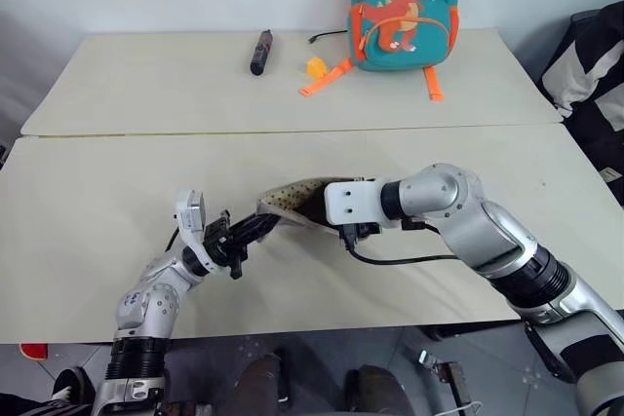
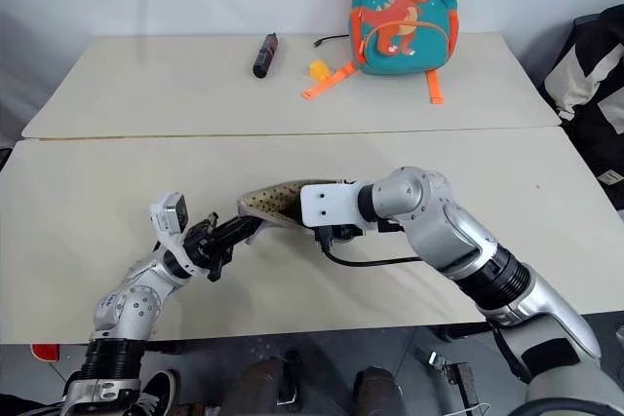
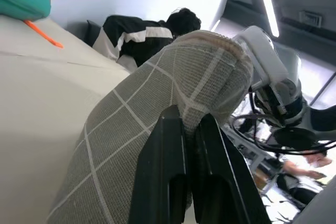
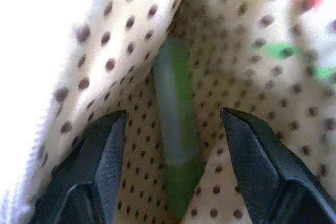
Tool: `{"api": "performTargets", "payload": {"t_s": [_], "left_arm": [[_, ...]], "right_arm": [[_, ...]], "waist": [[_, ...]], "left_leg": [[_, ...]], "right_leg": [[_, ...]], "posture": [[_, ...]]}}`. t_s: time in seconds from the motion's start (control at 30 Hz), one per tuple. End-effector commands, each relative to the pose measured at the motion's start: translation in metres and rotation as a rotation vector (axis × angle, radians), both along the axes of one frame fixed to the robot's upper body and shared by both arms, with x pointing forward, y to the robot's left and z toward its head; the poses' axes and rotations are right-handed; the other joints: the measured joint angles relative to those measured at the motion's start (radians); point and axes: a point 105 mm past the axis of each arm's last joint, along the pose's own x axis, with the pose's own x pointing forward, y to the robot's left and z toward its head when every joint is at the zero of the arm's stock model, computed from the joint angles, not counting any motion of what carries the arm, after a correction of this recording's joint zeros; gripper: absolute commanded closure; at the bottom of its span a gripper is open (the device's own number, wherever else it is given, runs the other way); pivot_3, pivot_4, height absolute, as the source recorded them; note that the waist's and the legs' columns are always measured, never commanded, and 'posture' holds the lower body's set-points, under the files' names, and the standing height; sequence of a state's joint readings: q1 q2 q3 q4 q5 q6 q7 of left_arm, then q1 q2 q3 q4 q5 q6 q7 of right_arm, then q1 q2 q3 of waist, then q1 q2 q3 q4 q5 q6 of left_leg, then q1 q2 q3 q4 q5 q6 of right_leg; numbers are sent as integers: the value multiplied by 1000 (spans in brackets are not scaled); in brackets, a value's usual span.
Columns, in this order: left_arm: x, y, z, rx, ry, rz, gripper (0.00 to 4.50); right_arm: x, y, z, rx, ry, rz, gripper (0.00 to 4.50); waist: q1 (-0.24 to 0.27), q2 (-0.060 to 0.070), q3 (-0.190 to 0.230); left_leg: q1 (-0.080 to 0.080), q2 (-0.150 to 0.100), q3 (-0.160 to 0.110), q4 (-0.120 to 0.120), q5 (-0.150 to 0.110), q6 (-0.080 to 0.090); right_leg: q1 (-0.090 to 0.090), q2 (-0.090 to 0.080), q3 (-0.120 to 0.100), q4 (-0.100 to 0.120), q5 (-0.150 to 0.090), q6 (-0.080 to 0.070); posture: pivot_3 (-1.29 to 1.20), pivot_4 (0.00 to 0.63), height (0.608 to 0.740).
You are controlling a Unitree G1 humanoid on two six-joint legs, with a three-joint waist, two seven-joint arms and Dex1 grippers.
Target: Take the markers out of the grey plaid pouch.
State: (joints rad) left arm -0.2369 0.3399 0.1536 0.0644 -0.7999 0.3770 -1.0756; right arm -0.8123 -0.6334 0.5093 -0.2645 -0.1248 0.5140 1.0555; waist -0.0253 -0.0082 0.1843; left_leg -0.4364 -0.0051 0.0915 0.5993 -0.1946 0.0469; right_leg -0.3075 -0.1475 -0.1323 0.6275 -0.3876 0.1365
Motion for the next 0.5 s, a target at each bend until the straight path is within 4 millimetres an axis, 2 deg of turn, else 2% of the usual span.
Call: {"api": "performTargets", "payload": {"t_s": [0.03, 0.2, 0.4, 0.5], "left_arm": [[1, 3, 10, -1, -69, 27, 4500], [4, 2, 12, -10, -73, 29, 4500], [4, 2, 12, -13, -71, 30, 4500], [3, 0, 11, -16, -67, 18, 4500]], "right_arm": [[-1, 1, 30, 120, -40, 14, 1939], [-3, -1, 21, 76, -69, 24, 3456], [-6, 5, 5, 17, -67, 60, 3456], [0, 10, -2, -8, -90, 59, 3456]], "waist": [[0, 0, 0], [3, 0, 0], [0, 0, 0], [0, 0, 0]], "left_leg": [[0, 0, 0, 0, 0, 0], [0, 0, 0, 0, 0, 0], [0, 0, 0, 0, 0, 0], [0, 0, 0, 0, 0, 0]], "right_leg": [[0, 0, 0, 0, 0, 0], [0, 0, 0, 0, 0, 0], [0, 0, 0, 0, 0, 0], [0, 0, 0, 0, 0, 0]], "posture": [[0, 150, 740], [0, 150, 740], [0, 150, 740], [0, 150, 740]]}}
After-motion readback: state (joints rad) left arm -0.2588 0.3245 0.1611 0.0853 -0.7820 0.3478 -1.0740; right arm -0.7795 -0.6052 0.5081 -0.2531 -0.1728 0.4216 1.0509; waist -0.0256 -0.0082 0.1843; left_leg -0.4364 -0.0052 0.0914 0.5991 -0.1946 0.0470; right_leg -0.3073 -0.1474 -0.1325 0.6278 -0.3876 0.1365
